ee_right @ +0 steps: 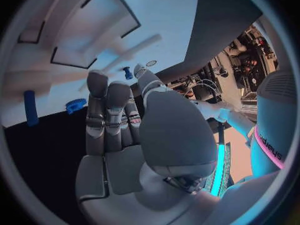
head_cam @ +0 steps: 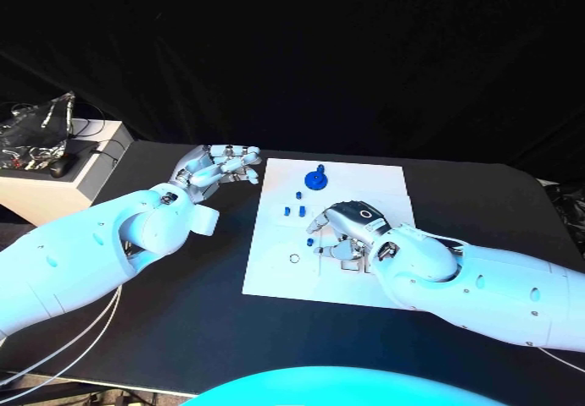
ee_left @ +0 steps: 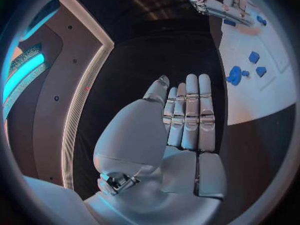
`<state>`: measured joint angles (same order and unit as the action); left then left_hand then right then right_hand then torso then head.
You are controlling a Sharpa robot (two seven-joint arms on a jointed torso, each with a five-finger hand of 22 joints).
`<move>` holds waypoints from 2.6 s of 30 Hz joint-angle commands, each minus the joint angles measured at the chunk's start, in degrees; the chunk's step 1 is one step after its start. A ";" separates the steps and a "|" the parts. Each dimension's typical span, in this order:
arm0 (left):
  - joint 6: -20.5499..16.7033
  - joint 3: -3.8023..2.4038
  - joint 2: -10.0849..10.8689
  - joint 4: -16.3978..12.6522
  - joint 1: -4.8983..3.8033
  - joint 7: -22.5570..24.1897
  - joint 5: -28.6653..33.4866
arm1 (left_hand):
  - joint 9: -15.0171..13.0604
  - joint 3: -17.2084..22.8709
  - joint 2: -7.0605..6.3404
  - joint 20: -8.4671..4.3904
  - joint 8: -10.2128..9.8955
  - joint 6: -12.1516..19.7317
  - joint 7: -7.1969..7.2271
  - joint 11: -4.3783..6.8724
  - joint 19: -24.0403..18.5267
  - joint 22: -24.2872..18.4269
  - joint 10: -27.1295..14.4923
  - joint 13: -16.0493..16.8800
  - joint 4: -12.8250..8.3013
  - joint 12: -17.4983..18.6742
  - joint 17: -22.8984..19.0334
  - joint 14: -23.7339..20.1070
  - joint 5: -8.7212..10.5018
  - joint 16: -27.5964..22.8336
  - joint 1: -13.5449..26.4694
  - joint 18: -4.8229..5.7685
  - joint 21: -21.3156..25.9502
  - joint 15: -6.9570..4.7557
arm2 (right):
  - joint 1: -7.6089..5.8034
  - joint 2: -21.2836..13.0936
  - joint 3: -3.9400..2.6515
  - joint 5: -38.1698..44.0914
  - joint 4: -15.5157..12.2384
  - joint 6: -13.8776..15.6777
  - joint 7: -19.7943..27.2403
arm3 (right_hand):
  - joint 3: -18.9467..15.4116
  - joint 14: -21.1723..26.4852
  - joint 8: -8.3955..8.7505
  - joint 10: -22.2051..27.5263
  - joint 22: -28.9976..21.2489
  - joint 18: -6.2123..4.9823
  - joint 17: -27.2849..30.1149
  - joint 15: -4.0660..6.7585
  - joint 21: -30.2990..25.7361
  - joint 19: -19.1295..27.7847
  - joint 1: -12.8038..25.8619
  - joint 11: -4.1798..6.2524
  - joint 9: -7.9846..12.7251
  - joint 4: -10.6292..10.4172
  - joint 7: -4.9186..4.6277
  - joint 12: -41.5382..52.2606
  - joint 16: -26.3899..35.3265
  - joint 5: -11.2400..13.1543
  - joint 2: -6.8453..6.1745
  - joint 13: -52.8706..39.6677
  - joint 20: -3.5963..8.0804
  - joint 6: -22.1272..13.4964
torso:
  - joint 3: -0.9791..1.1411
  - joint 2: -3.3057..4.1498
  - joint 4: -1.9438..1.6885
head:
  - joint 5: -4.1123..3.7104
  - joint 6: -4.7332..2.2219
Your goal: Assemble the parts on the task board
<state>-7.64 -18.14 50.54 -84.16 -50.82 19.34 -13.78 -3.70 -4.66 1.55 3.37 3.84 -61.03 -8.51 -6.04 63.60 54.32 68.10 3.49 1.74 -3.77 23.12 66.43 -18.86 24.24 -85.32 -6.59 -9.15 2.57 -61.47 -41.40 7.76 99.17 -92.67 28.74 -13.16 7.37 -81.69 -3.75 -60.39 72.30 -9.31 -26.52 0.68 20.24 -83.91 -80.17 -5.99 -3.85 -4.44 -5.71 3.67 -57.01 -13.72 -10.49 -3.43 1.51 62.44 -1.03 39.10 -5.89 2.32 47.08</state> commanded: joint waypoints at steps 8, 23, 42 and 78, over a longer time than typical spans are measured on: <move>0.70 -0.03 -0.11 0.10 0.01 0.36 0.38 | -0.05 -0.12 0.48 -0.08 -0.20 -0.05 0.04 0.14 0.39 0.08 -0.33 0.08 0.17 0.08 -0.06 -0.15 0.26 -0.27 0.10 0.08 0.29 0.18 | -4.58 -6.68 -1.31 -6.55 -1.83 -1.39 1.77 | 2.03 -0.02 0.22 -5.25 0.86 -1.06 -0.47 0.53 3.91 -2.75 -0.61 1.17 0.05 2.19 -0.66 -0.14 -0.90 -1.06 1.57 0.06 0.34 -0.06 | -0.07 -0.13 0.27 | -1.31 -1.19; 0.88 -0.02 -0.66 0.53 0.04 0.40 0.40 | -0.05 -0.30 0.56 -0.07 -0.20 -0.10 0.09 0.15 0.44 0.19 -0.32 0.08 0.38 0.08 -0.06 -0.15 0.27 -0.26 0.14 0.11 0.46 0.19 | -8.52 -8.07 -1.49 -6.14 2.89 -14.75 2.13 | 1.09 0.10 0.24 -3.82 1.65 -1.29 -1.26 0.22 6.82 -2.92 -0.61 0.83 0.08 3.74 0.56 -0.11 -2.10 -0.59 1.30 0.06 0.03 -0.75 | -0.02 -0.13 0.34 | -2.46 -1.75; 0.83 -0.02 -0.46 0.50 0.04 0.32 1.35 | -0.05 -0.39 0.61 -0.08 -0.20 -0.11 0.09 0.16 0.53 0.21 -0.30 0.08 0.46 0.07 -0.04 -0.11 0.25 -0.22 0.07 0.10 0.56 0.17 | -8.03 -5.80 -1.09 -4.10 5.96 -18.72 -0.21 | 2.19 0.28 0.23 -4.46 1.18 -1.52 -1.32 0.29 6.65 -2.86 -0.01 0.96 0.06 4.12 -0.25 -0.17 -2.41 -0.17 2.33 0.09 -0.01 0.61 | -0.06 -0.16 0.29 | -2.73 -1.50; 0.50 -0.03 -0.44 0.63 0.05 0.47 1.38 | -0.05 -0.41 0.80 -0.16 -0.19 -0.20 0.13 0.20 0.70 0.55 -0.23 0.08 0.44 0.08 0.00 -0.14 0.18 -0.10 -0.50 0.08 0.81 0.12 | -8.25 -7.15 -1.49 -13.33 4.63 -9.16 -1.66 | 16.82 0.09 0.00 -14.80 5.69 1.13 -2.43 2.23 15.09 -2.99 2.16 3.72 -0.51 9.83 -0.34 -0.31 -2.74 3.38 7.49 -0.05 2.11 8.35 | -0.12 -0.24 0.38 | -2.18 -1.36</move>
<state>-7.58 -18.14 50.21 -83.50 -50.79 19.30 -12.73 -3.70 -5.13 1.95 3.17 3.84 -61.03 -8.51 -6.04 63.79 54.78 68.10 3.49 2.21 -3.77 23.13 66.43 -18.86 24.25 -85.72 -6.59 -8.60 2.57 -69.50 -48.33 6.35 90.33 -87.73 16.52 -14.10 24.11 -81.60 -3.57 -71.84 74.95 -9.25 -28.89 2.46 35.32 -83.46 -78.34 -3.74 -3.86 5.10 -5.70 3.10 -59.58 -10.10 -3.97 -3.30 1.77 70.28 -1.08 38.85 -5.59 0.03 45.83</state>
